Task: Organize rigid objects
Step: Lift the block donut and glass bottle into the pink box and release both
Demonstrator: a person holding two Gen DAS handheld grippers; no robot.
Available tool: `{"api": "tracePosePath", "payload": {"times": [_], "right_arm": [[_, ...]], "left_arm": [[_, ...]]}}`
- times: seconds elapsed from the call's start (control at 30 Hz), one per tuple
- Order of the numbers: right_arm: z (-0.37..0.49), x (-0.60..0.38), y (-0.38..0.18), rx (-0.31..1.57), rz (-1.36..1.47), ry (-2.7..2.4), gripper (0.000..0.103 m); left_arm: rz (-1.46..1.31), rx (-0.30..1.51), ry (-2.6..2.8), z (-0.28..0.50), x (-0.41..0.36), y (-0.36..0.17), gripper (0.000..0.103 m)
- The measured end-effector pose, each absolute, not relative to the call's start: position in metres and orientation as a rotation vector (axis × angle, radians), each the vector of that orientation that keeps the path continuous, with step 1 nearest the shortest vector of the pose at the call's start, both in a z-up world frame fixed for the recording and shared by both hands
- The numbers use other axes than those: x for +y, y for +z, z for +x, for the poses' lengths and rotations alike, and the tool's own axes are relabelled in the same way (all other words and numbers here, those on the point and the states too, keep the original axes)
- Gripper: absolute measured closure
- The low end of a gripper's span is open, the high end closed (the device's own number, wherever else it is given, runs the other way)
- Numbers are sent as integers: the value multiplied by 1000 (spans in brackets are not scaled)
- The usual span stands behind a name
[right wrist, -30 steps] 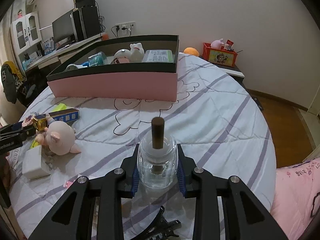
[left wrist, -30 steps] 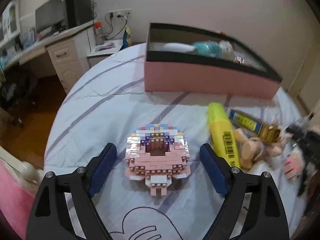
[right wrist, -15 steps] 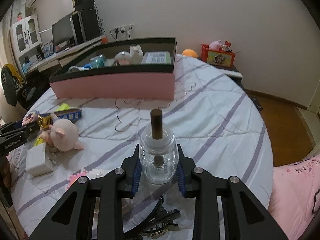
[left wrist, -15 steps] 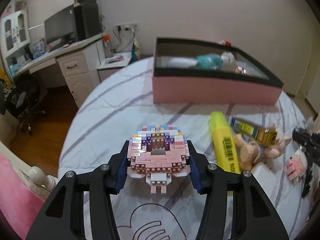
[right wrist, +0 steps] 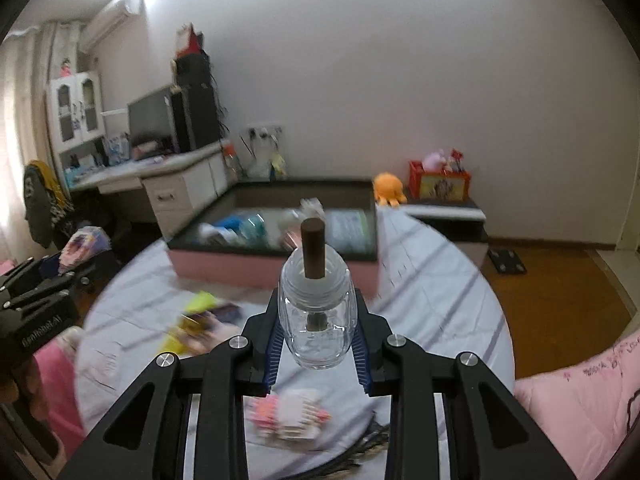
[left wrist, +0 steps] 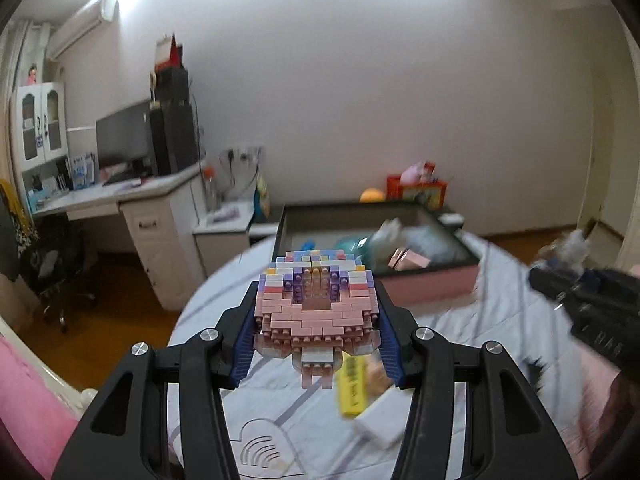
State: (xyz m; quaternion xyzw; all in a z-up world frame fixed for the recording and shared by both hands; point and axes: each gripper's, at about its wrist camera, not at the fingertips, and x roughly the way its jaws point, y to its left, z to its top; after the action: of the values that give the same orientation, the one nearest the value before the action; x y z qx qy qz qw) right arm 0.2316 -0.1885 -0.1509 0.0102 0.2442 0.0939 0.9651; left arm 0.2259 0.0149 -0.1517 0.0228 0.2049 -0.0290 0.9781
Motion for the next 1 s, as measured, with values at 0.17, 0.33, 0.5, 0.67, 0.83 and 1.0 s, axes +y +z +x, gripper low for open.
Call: {"api": "tracePosePath", "payload": {"times": [0.17,0.33,0.5,0.67,0.83,1.0], "right_arm": [[208,-175,-118,401,16,221,72],[189,-166,-92,325,3,238,72],[181,-162,-82,290,-6,237,72],[178,-162,-79,277,-10,235,72],[182,-161,-76,268,-15,237,72],[193,-157,-76,277,-25,240,72]], "left_arm": [[41,314,-67,204,2,-117,51],[29,256,-79,188,-2,-94,51],[27,219,-79,177,-3,-84,51],[39,200,-76,172,-3,-78,51],[42,185,-79,175,-5,-75,51],[57,185,-81,189,-9,-75,51]]}}
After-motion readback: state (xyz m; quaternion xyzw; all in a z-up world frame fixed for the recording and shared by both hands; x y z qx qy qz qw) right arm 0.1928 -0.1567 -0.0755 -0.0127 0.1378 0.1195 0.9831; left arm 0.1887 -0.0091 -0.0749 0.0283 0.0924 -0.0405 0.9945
